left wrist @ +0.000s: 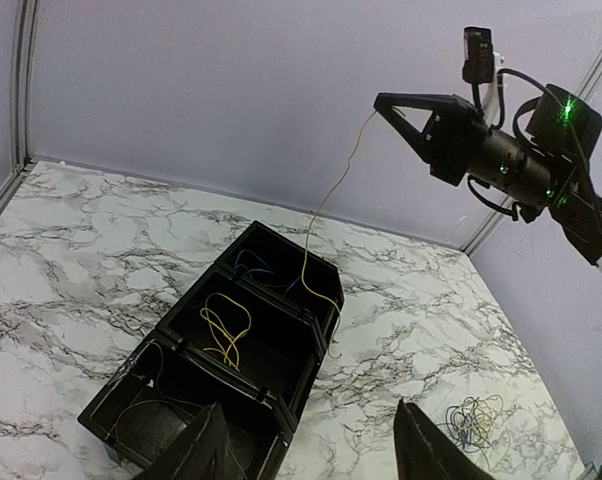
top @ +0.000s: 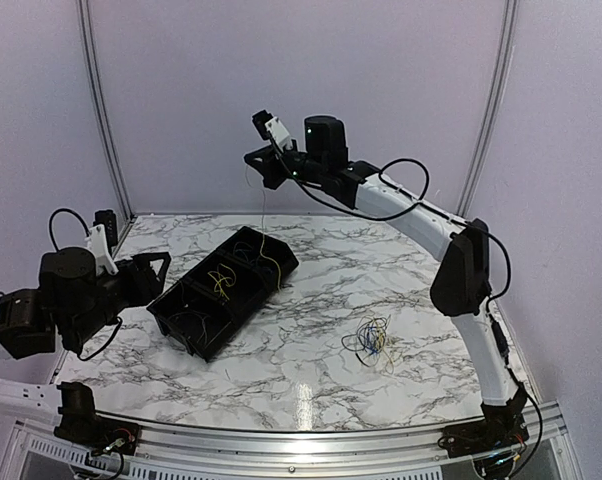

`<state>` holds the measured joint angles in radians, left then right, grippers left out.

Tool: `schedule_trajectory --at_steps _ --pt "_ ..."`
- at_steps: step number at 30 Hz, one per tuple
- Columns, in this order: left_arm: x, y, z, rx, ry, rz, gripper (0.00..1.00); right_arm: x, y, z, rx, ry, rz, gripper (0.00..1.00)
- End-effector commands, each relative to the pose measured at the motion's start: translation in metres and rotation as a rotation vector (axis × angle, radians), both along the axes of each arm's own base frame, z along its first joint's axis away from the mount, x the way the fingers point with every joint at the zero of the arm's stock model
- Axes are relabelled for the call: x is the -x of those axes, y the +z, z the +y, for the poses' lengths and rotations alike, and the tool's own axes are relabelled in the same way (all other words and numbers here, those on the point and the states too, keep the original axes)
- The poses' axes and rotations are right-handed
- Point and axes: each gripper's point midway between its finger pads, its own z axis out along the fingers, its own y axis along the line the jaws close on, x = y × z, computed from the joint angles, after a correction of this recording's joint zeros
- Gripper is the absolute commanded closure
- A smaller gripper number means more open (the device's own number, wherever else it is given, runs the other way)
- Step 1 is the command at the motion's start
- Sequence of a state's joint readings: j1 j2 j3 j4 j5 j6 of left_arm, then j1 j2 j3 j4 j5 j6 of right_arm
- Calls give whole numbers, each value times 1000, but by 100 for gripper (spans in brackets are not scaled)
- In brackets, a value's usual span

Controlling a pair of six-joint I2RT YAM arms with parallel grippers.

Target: Untangle the cables

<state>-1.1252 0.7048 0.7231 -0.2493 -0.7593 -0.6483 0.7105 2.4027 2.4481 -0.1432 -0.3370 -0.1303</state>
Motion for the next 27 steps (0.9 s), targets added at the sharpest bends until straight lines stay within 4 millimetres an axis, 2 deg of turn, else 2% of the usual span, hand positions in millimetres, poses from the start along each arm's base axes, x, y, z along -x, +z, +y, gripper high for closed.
schedule_trajectory --at_steps 1,7,10,12,14,18,23,27 --pt "0 13 20 -14 64 -41 39 61 96 1 -105 88 -110 100" --pt "0 11 34 -34 109 -64 36 115 142 11 -149 165 -181 100" --pt "0 11 38 -38 121 -69 35 134 153 16 -162 192 -212 100" --pt "0 11 38 -42 123 -71 35 141 154 21 -161 202 -226 100" --pt "0 11 37 -43 119 -69 35 138 146 25 -154 198 -225 100" --pt "1 14 33 -39 97 -67 35 122 126 36 -145 166 -217 100" --pt "3 16 32 -25 77 -62 36 106 110 48 -151 133 -223 100" --pt "5 16 33 -23 70 -57 36 94 86 56 -126 111 -207 100"
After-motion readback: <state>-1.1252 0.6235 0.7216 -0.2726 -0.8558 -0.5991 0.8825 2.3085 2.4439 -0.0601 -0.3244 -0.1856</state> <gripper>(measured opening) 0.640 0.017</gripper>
